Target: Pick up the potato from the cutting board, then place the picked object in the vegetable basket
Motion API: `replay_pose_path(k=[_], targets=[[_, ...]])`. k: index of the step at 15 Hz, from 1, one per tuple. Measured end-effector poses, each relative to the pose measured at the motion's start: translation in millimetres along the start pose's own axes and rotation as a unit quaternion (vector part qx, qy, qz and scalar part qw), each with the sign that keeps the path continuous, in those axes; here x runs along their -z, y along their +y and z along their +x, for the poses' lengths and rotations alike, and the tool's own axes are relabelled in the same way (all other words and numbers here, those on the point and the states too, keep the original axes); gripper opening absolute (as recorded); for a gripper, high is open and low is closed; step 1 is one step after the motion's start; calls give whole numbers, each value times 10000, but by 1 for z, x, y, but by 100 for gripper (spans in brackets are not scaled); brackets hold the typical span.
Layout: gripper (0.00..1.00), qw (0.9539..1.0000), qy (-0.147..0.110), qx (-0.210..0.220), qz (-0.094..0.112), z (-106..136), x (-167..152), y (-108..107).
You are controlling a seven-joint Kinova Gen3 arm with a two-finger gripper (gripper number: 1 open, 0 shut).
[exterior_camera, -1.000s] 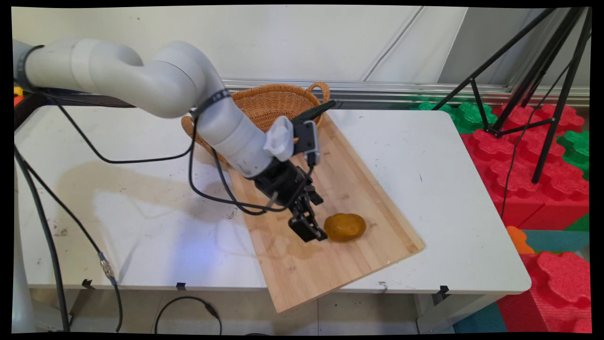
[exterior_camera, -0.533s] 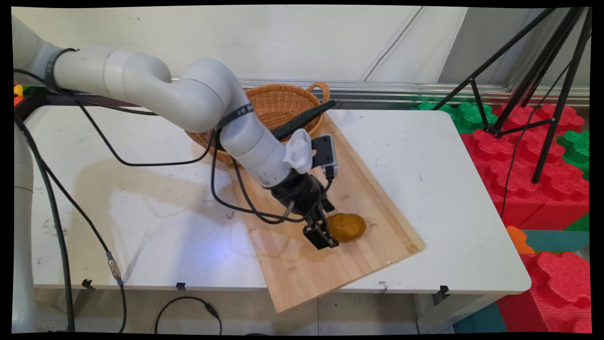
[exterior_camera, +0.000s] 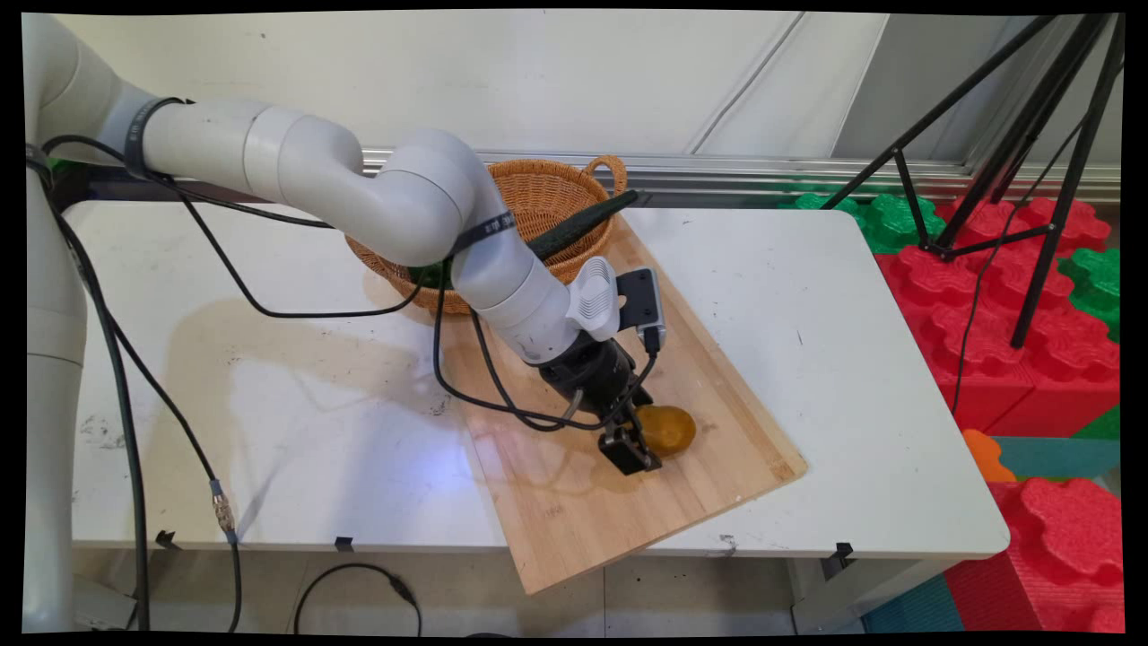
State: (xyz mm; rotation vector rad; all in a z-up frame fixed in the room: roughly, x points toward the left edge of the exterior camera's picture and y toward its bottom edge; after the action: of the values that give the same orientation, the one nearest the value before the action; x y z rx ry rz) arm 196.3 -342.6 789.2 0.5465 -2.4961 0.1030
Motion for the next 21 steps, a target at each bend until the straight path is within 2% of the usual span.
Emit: replay_pose_path(k=[1,11,15,21], targets=[[0,10000,6,-4,13,1,-1,-1],[0,9999,110,-4,31,3,10,0],[0,9998,213,52,-17,2,30,4],[0,9992,398,102,-32,-3,78,7]])
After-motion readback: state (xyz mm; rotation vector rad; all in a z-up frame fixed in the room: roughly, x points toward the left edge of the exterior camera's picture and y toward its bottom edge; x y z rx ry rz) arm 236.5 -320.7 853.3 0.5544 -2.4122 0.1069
